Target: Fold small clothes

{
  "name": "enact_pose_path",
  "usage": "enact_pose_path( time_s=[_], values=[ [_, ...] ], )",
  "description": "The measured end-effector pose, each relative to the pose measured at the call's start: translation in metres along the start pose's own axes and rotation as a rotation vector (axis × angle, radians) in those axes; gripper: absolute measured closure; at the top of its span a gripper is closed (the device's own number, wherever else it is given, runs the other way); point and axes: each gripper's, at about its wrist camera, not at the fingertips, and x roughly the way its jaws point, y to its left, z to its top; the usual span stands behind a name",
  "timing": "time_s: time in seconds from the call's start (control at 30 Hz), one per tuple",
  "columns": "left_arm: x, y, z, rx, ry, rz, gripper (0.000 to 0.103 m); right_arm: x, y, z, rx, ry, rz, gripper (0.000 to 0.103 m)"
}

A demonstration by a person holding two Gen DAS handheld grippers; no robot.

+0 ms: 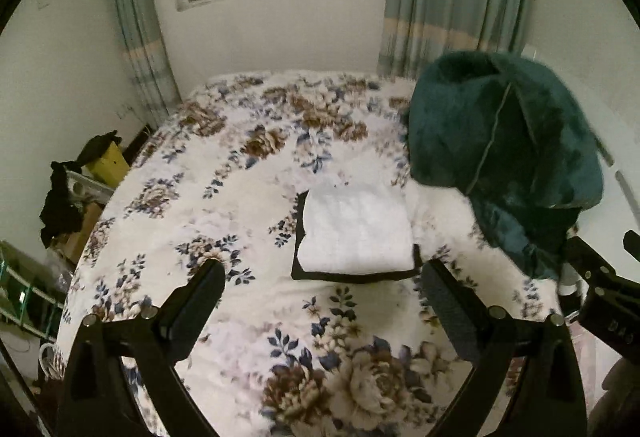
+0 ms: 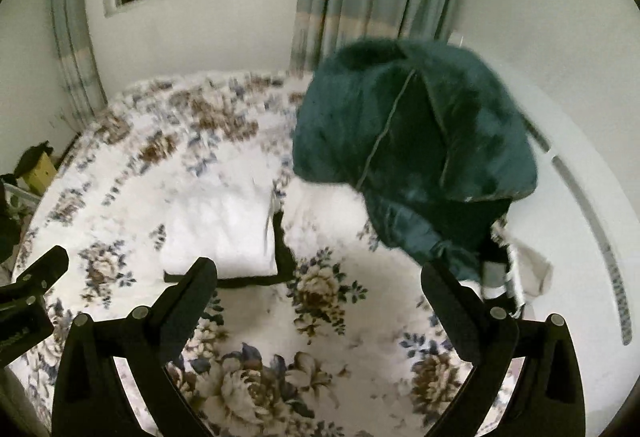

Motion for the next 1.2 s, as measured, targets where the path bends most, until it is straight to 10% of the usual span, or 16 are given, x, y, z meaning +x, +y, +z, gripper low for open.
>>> enact_pose_path(
  time_s=[0.53, 1.2],
  values=[
    [-0.155, 0.001, -0.035, -0.027, -0.098, 0.051, 0.003, -0.211, -0.036, -0.037, -0.007, -0.138, 0.058, 0.0],
    [-0.186, -0.006, -0.048, -0.034, -0.147, 0.061, 0.002, -0.247, -0.048, -0.038, -0.012, -0.171, 0.081, 0.0]
  ],
)
